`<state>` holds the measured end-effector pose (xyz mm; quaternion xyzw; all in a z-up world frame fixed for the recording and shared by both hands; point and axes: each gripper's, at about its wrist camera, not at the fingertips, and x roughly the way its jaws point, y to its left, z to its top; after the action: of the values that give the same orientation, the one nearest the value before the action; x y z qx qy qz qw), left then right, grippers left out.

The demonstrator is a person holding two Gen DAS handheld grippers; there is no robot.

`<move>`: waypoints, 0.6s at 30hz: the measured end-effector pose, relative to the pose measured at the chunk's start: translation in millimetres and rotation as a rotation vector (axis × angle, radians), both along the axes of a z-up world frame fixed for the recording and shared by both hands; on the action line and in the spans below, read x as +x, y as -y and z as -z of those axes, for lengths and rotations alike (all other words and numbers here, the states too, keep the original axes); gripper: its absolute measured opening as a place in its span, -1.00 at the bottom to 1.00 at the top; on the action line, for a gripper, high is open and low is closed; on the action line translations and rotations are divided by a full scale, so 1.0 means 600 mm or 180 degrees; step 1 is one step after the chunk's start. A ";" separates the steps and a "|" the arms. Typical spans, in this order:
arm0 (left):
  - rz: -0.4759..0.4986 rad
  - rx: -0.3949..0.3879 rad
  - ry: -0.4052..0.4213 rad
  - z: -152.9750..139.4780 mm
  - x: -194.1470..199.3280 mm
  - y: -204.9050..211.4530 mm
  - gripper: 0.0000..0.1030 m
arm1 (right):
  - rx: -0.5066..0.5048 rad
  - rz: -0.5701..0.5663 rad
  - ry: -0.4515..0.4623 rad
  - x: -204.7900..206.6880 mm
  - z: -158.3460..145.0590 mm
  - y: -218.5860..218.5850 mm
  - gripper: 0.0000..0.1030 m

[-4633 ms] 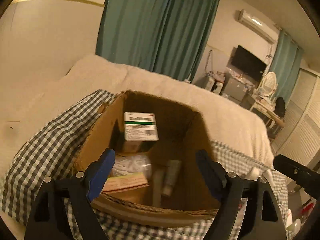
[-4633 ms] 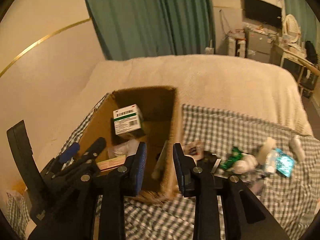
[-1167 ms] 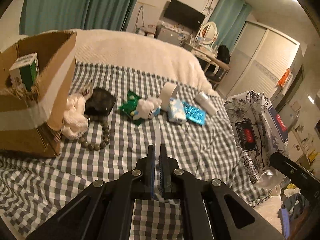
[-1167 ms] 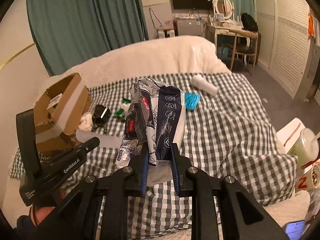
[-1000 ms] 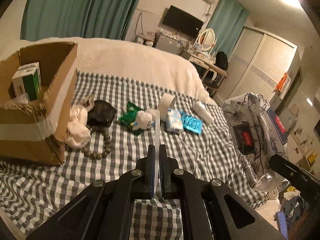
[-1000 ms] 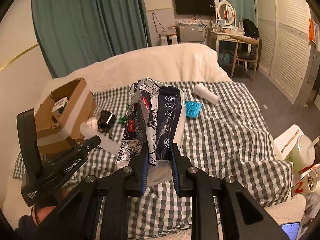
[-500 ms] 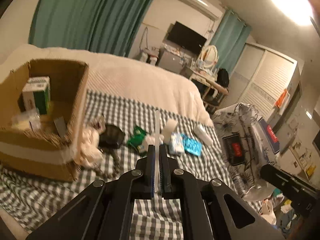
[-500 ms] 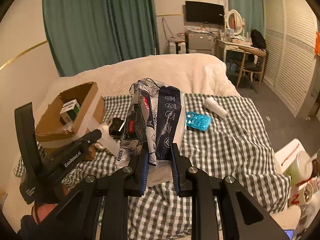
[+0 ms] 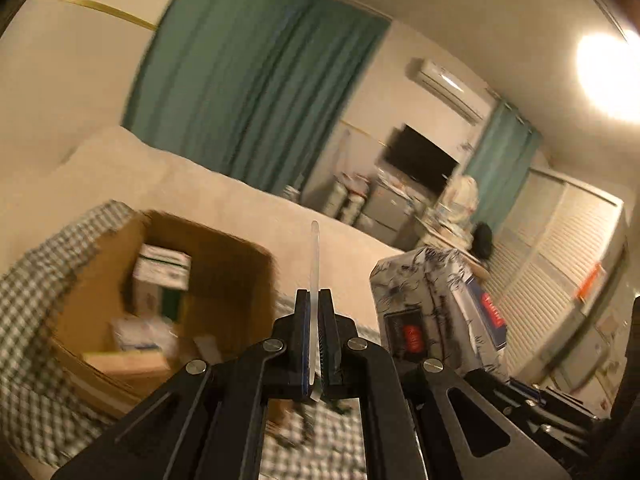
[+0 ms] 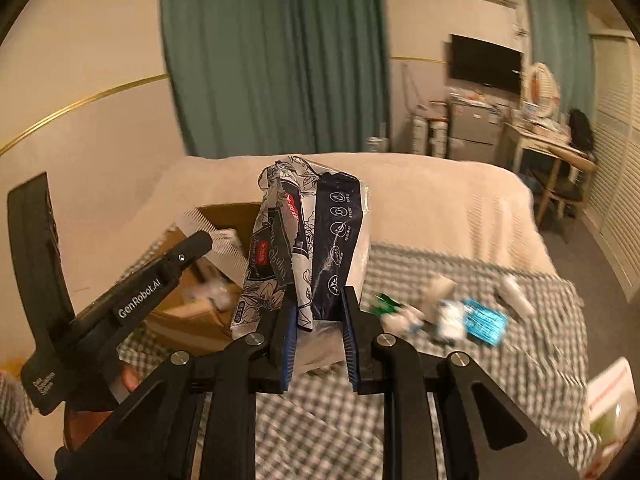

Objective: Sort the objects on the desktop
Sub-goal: 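Lower both tools into the cardboard box and open them to drop items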

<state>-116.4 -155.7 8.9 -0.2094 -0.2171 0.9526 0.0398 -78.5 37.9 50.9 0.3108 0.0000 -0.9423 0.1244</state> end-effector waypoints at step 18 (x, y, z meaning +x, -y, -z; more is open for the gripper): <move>-0.0646 -0.0551 0.0585 0.098 -0.035 0.092 0.46 | 0.0108 -0.0274 0.0420 -0.143 0.080 0.150 -0.38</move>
<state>-137.6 -210.8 -49.7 -0.2753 -0.1571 0.9437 -0.0950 -164.4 -52.1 2.7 0.3740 0.0211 -0.9134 0.1593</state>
